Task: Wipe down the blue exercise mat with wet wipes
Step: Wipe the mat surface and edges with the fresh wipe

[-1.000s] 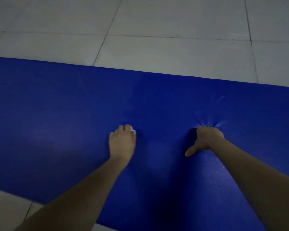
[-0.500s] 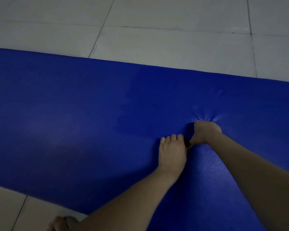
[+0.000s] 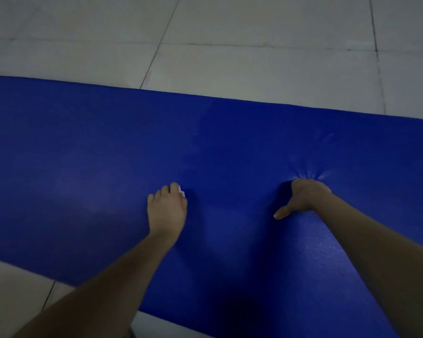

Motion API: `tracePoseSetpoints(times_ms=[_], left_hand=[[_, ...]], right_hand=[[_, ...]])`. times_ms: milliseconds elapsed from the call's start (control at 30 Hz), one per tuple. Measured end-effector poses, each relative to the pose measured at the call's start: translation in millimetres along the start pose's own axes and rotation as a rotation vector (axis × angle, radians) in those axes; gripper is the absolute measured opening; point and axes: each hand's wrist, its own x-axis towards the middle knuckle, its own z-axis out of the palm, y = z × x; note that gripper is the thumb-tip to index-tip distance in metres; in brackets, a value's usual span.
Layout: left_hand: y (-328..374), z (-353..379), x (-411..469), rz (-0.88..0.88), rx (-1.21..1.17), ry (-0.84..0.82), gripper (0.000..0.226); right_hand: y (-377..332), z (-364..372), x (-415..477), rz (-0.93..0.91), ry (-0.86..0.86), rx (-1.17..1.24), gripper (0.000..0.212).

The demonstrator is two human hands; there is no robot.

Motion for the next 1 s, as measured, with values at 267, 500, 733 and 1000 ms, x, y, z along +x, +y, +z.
tracePoseSetpoints(times_ms=[267, 500, 733, 1000], left_hand=[[91.3, -3.3, -39.6, 0.077, -0.109, -0.035, 0.024], [181.7, -7.7, -89.2, 0.314, -0.256, -0.082, 0.01], [100.1, -6.8, -46.2, 0.296, -0.117, -0.02, 0.015], [4.1, -0.3, -33.2, -0.142, -0.095, 0.012, 0.018]], right_hand=[[8.6, -4.1, 5.0, -0.028, -0.031, 0.122, 0.066], [8.2, 8.1, 18.6, -0.01, 0.013, 0.005, 0.105], [10.3, 6.7, 23.4, -0.035, 0.018, 0.017, 0.1], [13.1, 9.8, 24.4, -0.049, 0.037, -0.004, 0.089]])
